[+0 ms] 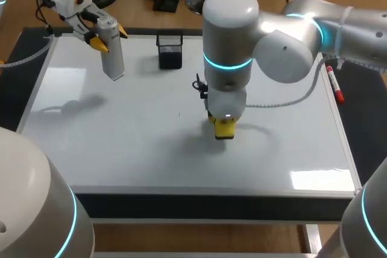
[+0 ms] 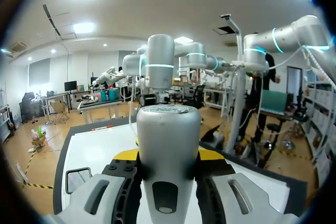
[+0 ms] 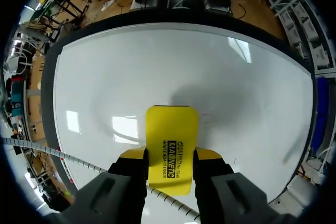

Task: Pick up the inspection probe, press it on each red-marked spot on the whiteboard one by one, put down the probe, pick up the eraser, and wipe off all the red marks.

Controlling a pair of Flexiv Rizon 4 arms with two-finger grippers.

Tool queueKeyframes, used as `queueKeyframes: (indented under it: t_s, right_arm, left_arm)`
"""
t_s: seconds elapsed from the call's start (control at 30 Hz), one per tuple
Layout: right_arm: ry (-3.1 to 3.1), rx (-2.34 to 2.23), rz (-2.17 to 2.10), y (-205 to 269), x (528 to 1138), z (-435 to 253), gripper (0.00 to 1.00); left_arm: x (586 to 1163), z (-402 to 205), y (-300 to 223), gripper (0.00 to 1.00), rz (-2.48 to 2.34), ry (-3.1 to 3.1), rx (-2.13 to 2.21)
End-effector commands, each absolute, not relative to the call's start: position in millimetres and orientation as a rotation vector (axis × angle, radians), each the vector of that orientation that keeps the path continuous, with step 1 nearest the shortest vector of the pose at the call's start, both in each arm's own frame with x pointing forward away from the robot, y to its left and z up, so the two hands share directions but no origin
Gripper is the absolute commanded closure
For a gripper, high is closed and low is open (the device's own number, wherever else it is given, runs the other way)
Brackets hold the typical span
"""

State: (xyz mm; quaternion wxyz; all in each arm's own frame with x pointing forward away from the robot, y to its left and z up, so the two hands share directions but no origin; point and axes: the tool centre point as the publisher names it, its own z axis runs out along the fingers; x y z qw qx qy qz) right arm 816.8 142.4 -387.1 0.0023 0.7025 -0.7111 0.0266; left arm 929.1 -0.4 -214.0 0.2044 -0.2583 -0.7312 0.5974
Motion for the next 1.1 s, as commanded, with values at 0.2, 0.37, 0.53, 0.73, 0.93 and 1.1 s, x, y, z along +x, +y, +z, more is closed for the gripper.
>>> queueKeyframes:
  t_s: [0.2,0.37,0.53,0.73,0.93,1.1]
  right_arm:
    - [-2.249,2.204,0.083,132.7,823.0,-369.8,1.0]
    - [-2.249,2.204,0.083,132.7,823.0,-369.8,1.0]
    - [-2.249,2.204,0.083,132.7,823.0,-369.8,1.0]
    - [-2.249,2.204,0.083,132.7,823.0,-369.8,1.0]
    - [-2.259,2.231,0.067,133.9,847.7,-367.5,1.0]
    - [-2.255,2.287,0.028,130.9,880.6,-366.7,1.0]
  left_arm:
    - [930.5,-213.4,0.1,1.0,1.665,-2.035,-0.723]
    - [930.5,-213.4,0.1,1.0,1.665,-2.035,-0.723]
    - [930.5,-213.4,0.1,1.0,1.665,-2.035,-0.723]
    - [930.5,-213.4,0.1,1.0,1.665,-2.035,-0.723]
    - [930.5,-213.4,0.1,1.0,1.665,-2.035,-0.723]
    - [930.5,-213.4,0.1,1.0,1.665,-2.035,-0.723]
